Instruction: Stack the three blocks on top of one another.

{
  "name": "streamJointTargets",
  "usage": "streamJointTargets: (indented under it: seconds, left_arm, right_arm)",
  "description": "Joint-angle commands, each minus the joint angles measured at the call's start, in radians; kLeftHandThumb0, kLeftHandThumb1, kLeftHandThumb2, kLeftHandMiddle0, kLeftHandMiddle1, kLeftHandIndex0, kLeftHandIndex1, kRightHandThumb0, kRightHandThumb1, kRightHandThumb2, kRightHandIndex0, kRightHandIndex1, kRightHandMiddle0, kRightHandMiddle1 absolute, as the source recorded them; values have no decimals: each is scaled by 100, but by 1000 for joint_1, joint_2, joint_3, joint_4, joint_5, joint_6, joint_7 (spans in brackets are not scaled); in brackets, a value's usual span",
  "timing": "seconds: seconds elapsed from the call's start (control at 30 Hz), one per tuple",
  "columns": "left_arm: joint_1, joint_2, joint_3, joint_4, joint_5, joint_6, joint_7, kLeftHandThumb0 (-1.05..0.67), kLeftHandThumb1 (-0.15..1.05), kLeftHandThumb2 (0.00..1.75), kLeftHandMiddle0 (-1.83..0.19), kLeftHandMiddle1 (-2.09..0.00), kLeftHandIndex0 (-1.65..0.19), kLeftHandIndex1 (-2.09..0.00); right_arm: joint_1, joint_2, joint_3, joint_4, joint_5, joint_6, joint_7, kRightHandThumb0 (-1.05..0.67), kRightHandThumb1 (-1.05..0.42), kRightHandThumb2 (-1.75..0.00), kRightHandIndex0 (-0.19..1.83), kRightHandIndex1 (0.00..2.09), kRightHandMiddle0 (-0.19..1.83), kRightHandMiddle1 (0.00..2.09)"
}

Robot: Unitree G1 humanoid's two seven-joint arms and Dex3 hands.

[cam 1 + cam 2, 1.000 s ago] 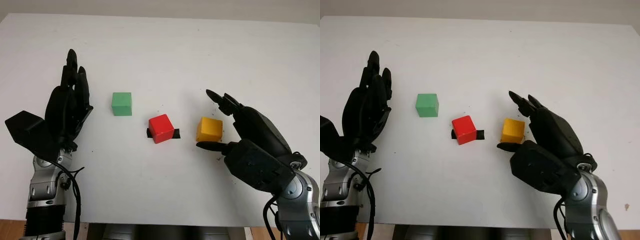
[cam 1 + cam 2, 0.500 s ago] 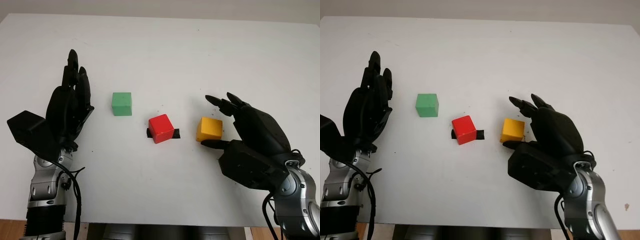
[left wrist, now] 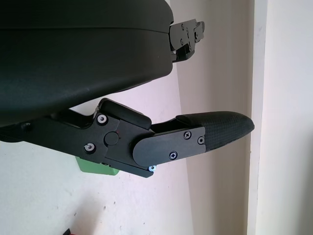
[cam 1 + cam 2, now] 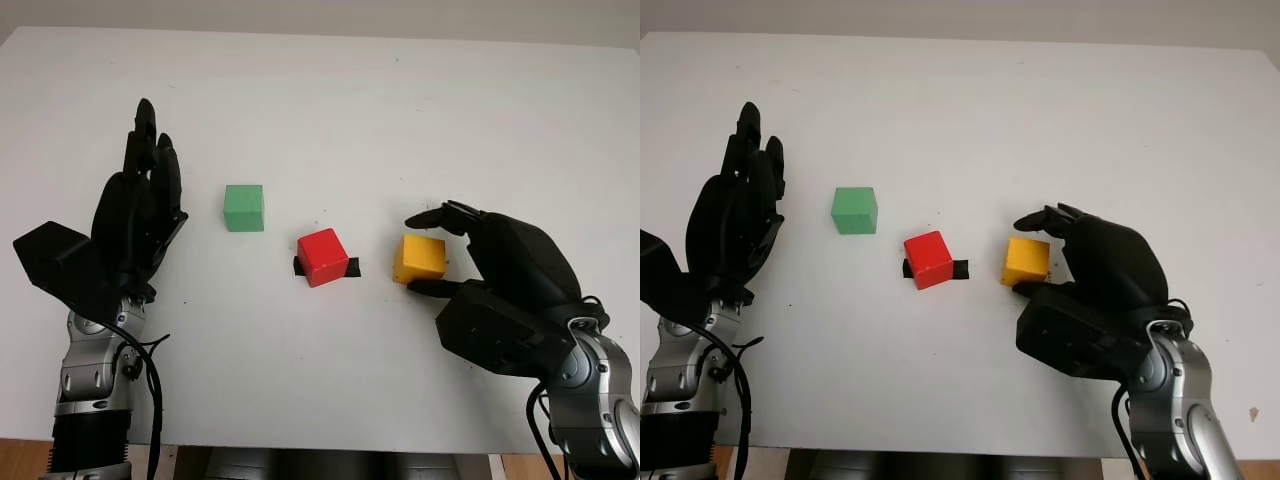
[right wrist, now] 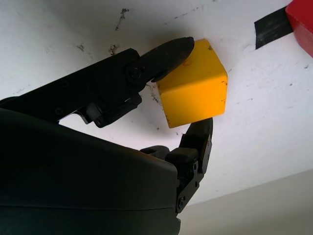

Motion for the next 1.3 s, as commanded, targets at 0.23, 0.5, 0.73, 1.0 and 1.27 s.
streamJointTargets:
  seconds: [0.23,0.5,0.73,1.0,1.27]
  left_arm:
    - [5,4,3,12,5,-20,-8,-77,105,61,19,0,19,0]
    - [7,1,-6,17,16,-29,-13,-76,105,61,19,0,19,0]
    - [9,4,-10,18,38,-33,-10,-76,105,61,19,0,19,0]
    - [11,0,-9,16,47,-34,-3,-76,105,61,19,0,19,0]
    - [11,-8,-16,13,51,-29,2,-77,105,61,19,0,19,0]
  right_arm:
    - [-8,-20,-24,3,11,-38,32,-34,-89,-6,46,10,55,99]
    - [-15,-23,-36,-2,7,-48,38,-30,-89,-5,54,12,56,120]
    - [-42,-7,-68,-13,64,-25,81,-28,-92,-6,51,8,47,128]
    - [-99,-3,-148,15,246,-27,106,-28,-91,-5,50,7,43,133]
    - [-236,-71,-196,132,427,-100,191,-30,-89,-5,46,4,46,139]
